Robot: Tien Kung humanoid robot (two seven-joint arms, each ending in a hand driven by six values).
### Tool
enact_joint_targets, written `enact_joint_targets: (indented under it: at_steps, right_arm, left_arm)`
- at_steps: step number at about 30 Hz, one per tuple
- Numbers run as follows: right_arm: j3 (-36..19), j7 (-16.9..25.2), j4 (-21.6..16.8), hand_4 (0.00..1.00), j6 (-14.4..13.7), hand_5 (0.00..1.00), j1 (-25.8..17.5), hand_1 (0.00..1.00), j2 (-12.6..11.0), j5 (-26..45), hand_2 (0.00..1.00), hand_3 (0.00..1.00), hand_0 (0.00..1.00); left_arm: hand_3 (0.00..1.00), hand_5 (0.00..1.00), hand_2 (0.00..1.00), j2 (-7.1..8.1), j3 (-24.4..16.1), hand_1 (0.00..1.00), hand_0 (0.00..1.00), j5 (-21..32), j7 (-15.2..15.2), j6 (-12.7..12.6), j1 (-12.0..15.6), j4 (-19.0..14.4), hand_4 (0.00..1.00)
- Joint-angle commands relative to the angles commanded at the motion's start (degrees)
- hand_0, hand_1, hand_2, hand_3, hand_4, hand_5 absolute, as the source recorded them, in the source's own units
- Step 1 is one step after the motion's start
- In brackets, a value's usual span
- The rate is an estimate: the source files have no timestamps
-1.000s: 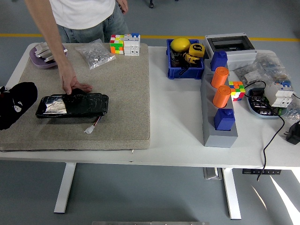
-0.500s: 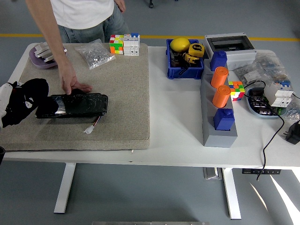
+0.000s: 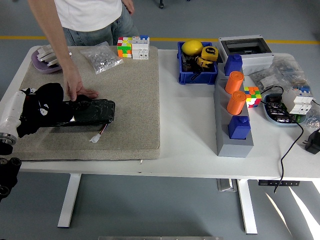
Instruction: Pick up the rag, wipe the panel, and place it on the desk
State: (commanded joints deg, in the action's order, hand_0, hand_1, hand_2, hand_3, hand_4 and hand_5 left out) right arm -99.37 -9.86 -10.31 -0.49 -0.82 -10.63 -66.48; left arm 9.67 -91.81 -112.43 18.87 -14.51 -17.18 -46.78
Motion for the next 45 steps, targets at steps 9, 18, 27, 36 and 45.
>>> enact_joint_targets:
  at_steps: [9,18,27,36,45]
  right_arm:
    - [-0.4,0.0,0.0,0.998,0.0,0.549,0.0,0.641,-0.3,-0.2,0.689,0.638,0.793]
    - [-0.5,0.1,0.0,0.998,0.0,0.55,0.1,0.641,-0.4,-0.5,0.689,0.638,0.793]
    - [-0.5,0.1,0.0,0.998,0.1,0.551,-0.1,0.641,-0.6,-0.6,0.689,0.638,0.793]
    - [-0.7,0.3,0.0,0.998,0.2,0.551,-0.1,0.638,-0.7,-0.9,0.688,0.638,0.794]
    - [-1.3,0.6,0.0,0.998,0.3,0.55,-0.1,0.636,-0.7,-1.5,0.688,0.637,0.791]
  left_arm:
    - [0.299,0.002,0.404,-2.11,0.3,0.154,0.256,0.1,0.6,-0.6,0.5,-0.1,0.002]
    - [0.298,0.002,0.404,-2.89,5.3,0.156,0.266,-1.7,0.1,-0.7,0.3,-0.9,0.002]
    - [0.299,0.002,0.405,-3.09,9.5,0.156,0.266,-2.5,-0.2,-0.9,-0.2,-2.1,0.002]
    - [0.301,0.002,0.406,-3.79,13.0,0.156,0.264,-5.3,-1.2,-1.7,-1.0,-3.5,0.002]
    - [0.301,0.002,0.407,-3.59,18.0,0.155,0.258,-5.6,-2.0,-1.8,-1.9,-2.5,0.002]
